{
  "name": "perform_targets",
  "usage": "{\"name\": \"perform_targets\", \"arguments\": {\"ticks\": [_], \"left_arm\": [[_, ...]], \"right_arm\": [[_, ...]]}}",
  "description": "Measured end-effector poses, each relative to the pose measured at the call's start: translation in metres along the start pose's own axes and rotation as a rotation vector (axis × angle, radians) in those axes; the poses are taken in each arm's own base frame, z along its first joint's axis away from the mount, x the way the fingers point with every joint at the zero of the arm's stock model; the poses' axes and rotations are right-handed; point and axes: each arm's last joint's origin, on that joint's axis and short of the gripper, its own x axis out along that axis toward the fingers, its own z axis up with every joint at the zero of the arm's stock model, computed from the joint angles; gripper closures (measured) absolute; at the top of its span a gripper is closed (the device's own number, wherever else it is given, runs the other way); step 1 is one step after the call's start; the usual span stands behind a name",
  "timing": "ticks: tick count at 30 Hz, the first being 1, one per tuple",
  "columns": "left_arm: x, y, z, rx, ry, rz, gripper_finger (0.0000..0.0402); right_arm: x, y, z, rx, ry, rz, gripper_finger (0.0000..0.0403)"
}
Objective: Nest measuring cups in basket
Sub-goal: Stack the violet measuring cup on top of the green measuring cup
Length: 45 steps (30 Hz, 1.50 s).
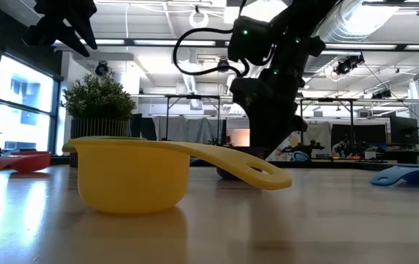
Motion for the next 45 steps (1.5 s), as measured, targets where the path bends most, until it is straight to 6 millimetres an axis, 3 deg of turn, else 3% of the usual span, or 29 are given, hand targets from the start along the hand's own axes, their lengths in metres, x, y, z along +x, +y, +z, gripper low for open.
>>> {"name": "perform_targets", "arguments": {"ticks": [7, 19, 29, 45], "left_arm": [[0.000, 0.000, 0.000, 0.000, 0.000, 0.000, 0.0304], [0.000, 0.000, 0.000, 0.000, 0.013, -0.008, 0.0304], [0.000, -0.001, -0.001, -0.001, 0.046, -0.030, 0.0304], [-0.001, -0.001, -0.001, -0.022, 0.046, -0.032, 0.0304]], "right_arm": [[0.000, -0.001, 0.000, 0.018, -0.002, -0.005, 0.0391], [-0.009, 0.008, 0.010, -0.020, -0.011, 0.057, 0.0399], [-0.065, 0.044, 0.060, -0.278, -0.246, 0.150, 0.0401], [-0.144, 0.040, 0.124, -0.433, -0.596, 0.147, 0.0402]]}}
